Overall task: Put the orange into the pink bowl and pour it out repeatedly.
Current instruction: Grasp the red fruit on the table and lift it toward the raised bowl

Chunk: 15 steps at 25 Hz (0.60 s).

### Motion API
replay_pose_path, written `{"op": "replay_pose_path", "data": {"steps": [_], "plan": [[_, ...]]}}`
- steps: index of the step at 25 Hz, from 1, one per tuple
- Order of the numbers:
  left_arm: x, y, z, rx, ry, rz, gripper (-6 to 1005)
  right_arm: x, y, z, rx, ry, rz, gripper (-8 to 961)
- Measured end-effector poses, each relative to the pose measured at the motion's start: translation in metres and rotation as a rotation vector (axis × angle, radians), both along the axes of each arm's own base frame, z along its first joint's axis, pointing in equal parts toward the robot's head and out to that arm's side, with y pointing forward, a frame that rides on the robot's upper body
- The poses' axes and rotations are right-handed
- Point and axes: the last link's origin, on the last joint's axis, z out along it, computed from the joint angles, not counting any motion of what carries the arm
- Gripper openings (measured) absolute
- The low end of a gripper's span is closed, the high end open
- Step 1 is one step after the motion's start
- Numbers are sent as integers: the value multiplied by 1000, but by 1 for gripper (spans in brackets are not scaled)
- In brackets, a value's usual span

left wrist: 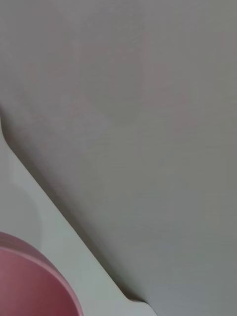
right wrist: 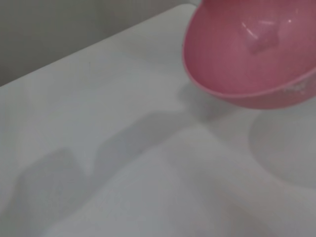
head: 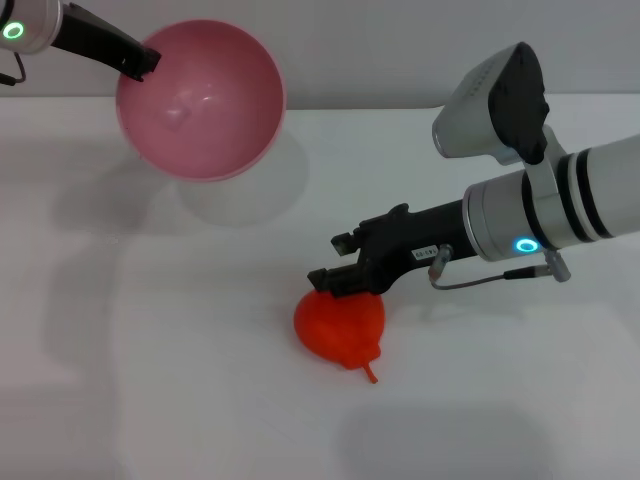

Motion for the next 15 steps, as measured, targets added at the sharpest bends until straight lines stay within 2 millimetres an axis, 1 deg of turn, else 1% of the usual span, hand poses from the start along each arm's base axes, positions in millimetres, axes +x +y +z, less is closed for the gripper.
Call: {"op": "replay_pose_path", "data": {"steps": [4,5,10,15], "plan": [[0,0,0,0,1,-1,35,7,0,-4,-5,-6,-33,601],[0,0,0,0,1,-2,35,12,1,-7,-8,-12,-58,601],[-1,0,0,-2,6,-6,36,19,3,-14,-21,-31,-101,601],[-2,-1,-1,-7,7,-4,36,22,3,-19,-33,-41,-131,600]]}}
